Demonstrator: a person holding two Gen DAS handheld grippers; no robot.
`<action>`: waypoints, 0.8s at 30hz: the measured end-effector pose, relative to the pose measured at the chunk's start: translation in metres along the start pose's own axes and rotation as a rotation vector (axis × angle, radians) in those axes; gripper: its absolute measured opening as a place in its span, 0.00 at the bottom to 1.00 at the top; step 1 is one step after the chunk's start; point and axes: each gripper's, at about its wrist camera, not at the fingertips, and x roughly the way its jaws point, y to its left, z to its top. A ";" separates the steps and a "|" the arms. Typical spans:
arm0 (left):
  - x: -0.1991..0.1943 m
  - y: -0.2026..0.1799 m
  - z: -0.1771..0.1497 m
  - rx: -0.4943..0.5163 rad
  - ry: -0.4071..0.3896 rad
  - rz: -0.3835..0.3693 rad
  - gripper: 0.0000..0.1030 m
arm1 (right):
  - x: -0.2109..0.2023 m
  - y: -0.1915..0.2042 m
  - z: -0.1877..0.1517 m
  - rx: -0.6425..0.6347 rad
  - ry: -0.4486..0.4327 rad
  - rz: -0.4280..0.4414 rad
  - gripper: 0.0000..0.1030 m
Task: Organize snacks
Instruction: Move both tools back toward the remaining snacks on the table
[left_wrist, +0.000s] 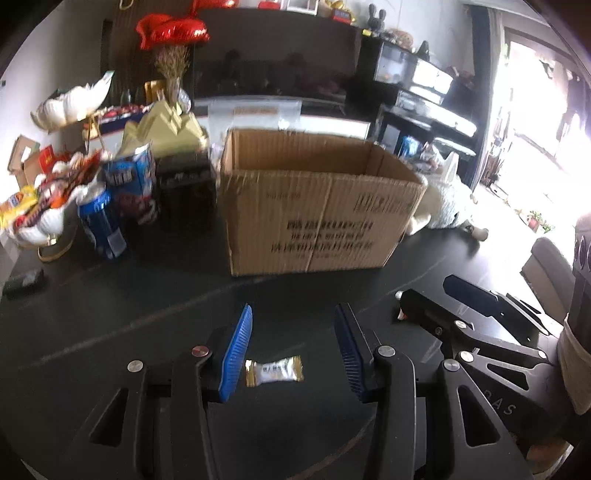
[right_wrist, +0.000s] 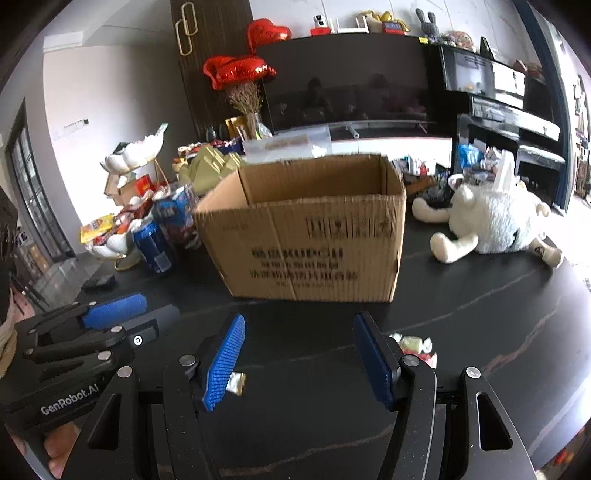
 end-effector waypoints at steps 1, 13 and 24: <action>0.004 0.001 -0.003 -0.005 0.009 0.003 0.44 | 0.004 0.000 -0.003 -0.004 0.011 -0.003 0.60; 0.036 0.011 -0.032 -0.037 0.085 0.003 0.49 | 0.039 -0.001 -0.031 -0.015 0.104 0.008 0.60; 0.061 0.020 -0.051 -0.069 0.125 0.001 0.54 | 0.063 -0.005 -0.048 -0.029 0.175 -0.008 0.60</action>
